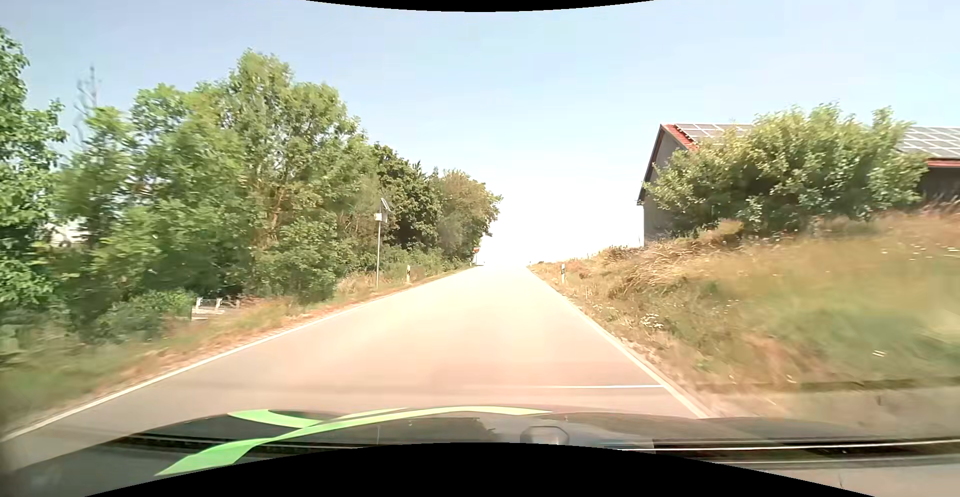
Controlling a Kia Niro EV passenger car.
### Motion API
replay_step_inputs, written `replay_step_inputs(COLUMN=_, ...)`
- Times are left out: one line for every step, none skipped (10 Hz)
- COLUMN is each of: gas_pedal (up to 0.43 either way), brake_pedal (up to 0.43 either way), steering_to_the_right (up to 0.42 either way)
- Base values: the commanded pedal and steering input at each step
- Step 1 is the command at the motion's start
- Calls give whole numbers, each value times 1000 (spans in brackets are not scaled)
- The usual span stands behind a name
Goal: Follow the waypoints while adhering to traffic rules and regulations
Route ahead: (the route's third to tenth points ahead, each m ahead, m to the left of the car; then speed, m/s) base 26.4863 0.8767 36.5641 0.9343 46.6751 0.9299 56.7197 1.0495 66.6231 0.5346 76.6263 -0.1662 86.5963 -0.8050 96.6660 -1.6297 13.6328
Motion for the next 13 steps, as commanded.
replay_step_inputs(gas_pedal=319, brake_pedal=0, steering_to_the_right=-4)
replay_step_inputs(gas_pedal=319, brake_pedal=0, steering_to_the_right=-4)
replay_step_inputs(gas_pedal=331, brake_pedal=0, steering_to_the_right=-3)
replay_step_inputs(gas_pedal=331, brake_pedal=0, steering_to_the_right=0)
replay_step_inputs(gas_pedal=339, brake_pedal=0, steering_to_the_right=6)
replay_step_inputs(gas_pedal=339, brake_pedal=0, steering_to_the_right=10)
replay_step_inputs(gas_pedal=350, brake_pedal=0, steering_to_the_right=10)
replay_step_inputs(gas_pedal=358, brake_pedal=0, steering_to_the_right=9)
replay_step_inputs(gas_pedal=370, brake_pedal=0, steering_to_the_right=9)
replay_step_inputs(gas_pedal=378, brake_pedal=0, steering_to_the_right=8)
replay_step_inputs(gas_pedal=378, brake_pedal=0, steering_to_the_right=6)
replay_step_inputs(gas_pedal=390, brake_pedal=0, steering_to_the_right=5)
replay_step_inputs(gas_pedal=390, brake_pedal=0, steering_to_the_right=5)
